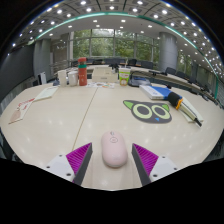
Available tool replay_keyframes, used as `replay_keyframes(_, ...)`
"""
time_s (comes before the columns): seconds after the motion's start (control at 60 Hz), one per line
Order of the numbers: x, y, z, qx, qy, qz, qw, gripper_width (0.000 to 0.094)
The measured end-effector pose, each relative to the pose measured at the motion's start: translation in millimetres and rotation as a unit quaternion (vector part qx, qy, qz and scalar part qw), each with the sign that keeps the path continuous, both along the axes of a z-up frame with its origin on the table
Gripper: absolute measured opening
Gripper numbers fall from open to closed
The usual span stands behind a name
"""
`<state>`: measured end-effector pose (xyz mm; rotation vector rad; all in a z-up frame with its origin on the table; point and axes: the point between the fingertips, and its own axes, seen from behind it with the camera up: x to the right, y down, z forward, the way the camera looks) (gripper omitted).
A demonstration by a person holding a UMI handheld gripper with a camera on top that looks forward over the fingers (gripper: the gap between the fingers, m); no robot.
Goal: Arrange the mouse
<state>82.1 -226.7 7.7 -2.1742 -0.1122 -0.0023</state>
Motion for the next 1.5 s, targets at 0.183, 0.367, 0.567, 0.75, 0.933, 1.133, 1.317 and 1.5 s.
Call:
replay_keyframes(0.183,2.6,28.7,-17.0,-0.002,0.009,0.016,1.0,0.0597)
replay_keyframes(0.367,5.4,30.6,-17.3,-0.006,-0.006,0.025,1.0,0.0409)
replay_keyframes(0.567,2.4,31.3,-15.4,-0.016,-0.015,0.025,0.999,0.0327)
replay_keyframes(0.75,-3.7,33.7,22.0,-0.01,-0.006,0.02,1.0,0.0327)
replay_keyframes(0.933,-3.0,52.1,115.8,0.03,0.025,0.007,0.999,0.0327)
replay_keyframes(1.133,45.3,113.1,181.5,0.082,0.024,-0.012,0.996,0.0327)
replay_keyframes(1.317,105.4,181.0,137.2,0.062,0.016,-0.015,0.998,0.0326)
replay_keyframes(1.5,149.4,218.1,45.5,0.003,0.019,-0.01,1.0,0.0327)
